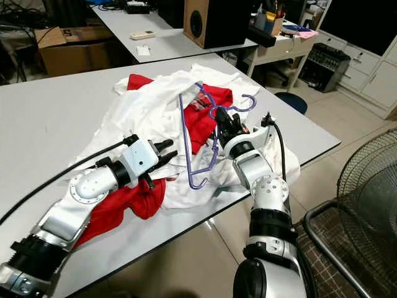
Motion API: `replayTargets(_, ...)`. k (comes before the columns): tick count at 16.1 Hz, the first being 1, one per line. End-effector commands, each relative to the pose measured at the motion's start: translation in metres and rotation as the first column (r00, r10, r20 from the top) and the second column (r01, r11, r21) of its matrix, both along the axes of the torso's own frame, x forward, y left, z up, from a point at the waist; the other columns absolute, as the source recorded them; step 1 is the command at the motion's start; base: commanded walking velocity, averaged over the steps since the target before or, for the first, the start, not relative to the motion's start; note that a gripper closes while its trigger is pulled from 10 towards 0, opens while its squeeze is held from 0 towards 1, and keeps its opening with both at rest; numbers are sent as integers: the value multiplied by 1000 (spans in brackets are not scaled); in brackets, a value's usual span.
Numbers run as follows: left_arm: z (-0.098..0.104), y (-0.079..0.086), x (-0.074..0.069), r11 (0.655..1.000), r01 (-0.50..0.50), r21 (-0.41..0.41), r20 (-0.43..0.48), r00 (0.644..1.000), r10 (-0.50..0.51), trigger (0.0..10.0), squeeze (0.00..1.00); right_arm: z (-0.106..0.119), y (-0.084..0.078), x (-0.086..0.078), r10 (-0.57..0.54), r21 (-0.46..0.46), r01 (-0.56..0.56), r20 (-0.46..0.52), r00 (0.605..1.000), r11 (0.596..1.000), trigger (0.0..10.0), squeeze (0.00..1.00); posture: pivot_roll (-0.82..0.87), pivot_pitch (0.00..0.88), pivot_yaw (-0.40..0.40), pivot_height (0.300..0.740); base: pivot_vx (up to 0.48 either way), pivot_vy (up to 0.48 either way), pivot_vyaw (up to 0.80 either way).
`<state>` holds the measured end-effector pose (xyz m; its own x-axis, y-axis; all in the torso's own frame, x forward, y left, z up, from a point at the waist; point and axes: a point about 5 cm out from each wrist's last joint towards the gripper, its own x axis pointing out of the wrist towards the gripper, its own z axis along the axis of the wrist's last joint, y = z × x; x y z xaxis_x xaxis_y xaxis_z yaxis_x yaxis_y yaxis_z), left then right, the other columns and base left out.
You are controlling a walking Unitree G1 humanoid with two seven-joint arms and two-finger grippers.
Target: Hang hanger
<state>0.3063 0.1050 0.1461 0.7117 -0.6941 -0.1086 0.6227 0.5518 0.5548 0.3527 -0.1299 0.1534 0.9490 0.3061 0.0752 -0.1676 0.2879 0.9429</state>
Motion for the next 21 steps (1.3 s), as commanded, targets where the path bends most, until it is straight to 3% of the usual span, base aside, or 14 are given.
replayTargets(1, 3, -2, 5, 1000, -14, 10, 42, 999, 13, 10000, 0, 4, -2, -3, -3, 7, 3, 16, 1000, 1000, 10000, 0, 28, 0, -47, 740, 0, 0, 0)
replayTargets(3, 1, 3, 15, 996, -75, 44, 96, 993, 70, 10000, 0, 3, -3, -5, -13, 10, 13, 4, 1000, 1000, 10000, 0, 22, 0, -41, 740, 0, 0, 0)
replayTargets(7, -4, 6, 31, 987, -144, 66, 100, 985, 137, 10000, 0, 3, -10, -6, -39, 18, 39, -11, 999, 999, 10000, 0, 5, 0, -33, 740, 0, 0, 0)
replayTargets(11, -19, 9, 39, 974, -171, 152, 74, 984, 161, 10000, 0, 2, -14, -9, -50, 18, 51, -24, 998, 999, 10000, 0, -8, 0, -25, 740, 0, 0, 0)
replayTargets(16, -18, 18, 48, 954, -256, 158, 100, 965, 242, 10000, 0, 2, -14, -10, -49, 28, 49, -33, 998, 998, 10000, 0, -10, 0, -21, 740, 0, 0, 0)
replayTargets(17, -19, 19, 49, 953, -264, 152, 92, 963, 252, 9216, 0, 2, -14, -11, -47, 28, 48, -36, 998, 998, 10000, 0, -10, 0, -21, 740, 0, 0, 0)
replayTargets(18, -19, 19, 50, 952, -267, 153, 94, 962, 254, 7451, 0, 2, -14, -11, -46, 28, 47, -38, 998, 999, 10000, 0, -10, 0, -21, 740, 0, 0, 0)
replayTargets(19, -19, 19, 50, 952, -267, 150, 93, 962, 255, 3333, 0, 2, -14, -11, -44, 29, 45, -39, 998, 999, 10000, 0, -10, 0, -21, 740, 0, 0, 0)
replayTargets(20, -20, 19, 51, 952, -271, 141, 82, 962, 261, 0, 0, 1, -13, -11, -33, 29, 34, -44, 998, 999, 10000, 0, -8, 0, -22, 740, 0, 0, 0)
replayTargets(21, -20, 20, 51, 952, -276, 136, 77, 960, 267, 0, 0, 0, -12, -12, -21, 27, 22, -53, 998, 999, 10000, 0, -8, 0, -22, 740, 0, 0, 0)
